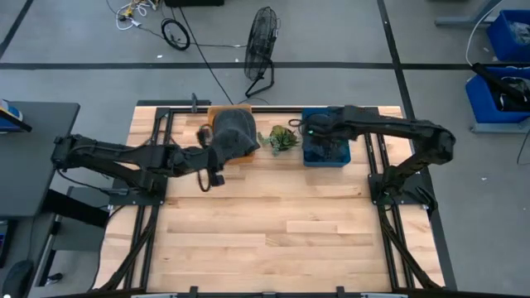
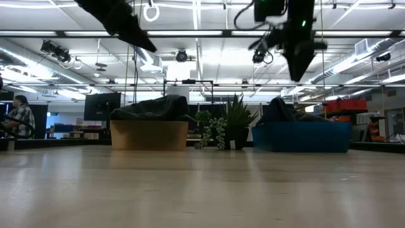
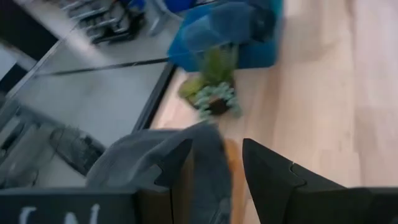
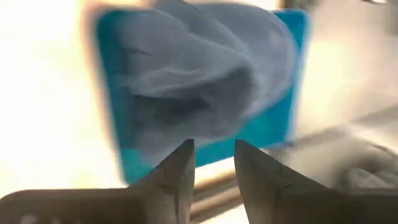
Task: Pick & Place hat
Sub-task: Return to Home Position
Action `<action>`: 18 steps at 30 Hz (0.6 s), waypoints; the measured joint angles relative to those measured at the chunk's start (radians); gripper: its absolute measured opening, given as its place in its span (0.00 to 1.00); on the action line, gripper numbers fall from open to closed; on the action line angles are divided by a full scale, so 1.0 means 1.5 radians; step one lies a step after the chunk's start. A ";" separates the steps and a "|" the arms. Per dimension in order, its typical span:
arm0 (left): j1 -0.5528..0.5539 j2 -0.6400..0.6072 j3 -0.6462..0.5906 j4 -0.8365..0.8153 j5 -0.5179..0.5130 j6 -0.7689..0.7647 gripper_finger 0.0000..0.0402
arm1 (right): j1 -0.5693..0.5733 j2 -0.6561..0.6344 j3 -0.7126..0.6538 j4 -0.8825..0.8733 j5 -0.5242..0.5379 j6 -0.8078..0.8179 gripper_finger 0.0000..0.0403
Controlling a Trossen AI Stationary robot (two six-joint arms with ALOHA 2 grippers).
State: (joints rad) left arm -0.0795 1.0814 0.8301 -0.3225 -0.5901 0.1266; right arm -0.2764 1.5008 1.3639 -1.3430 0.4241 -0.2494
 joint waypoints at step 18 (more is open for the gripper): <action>-0.002 -0.427 -0.056 -0.256 -0.103 -0.250 0.35 | 0.059 -0.546 -0.282 0.409 -0.209 0.081 0.22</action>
State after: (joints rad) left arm -0.0830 0.4412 0.7461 -0.7067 -0.7442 -0.2487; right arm -0.1885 0.6818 0.9409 -0.7299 0.1112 -0.1287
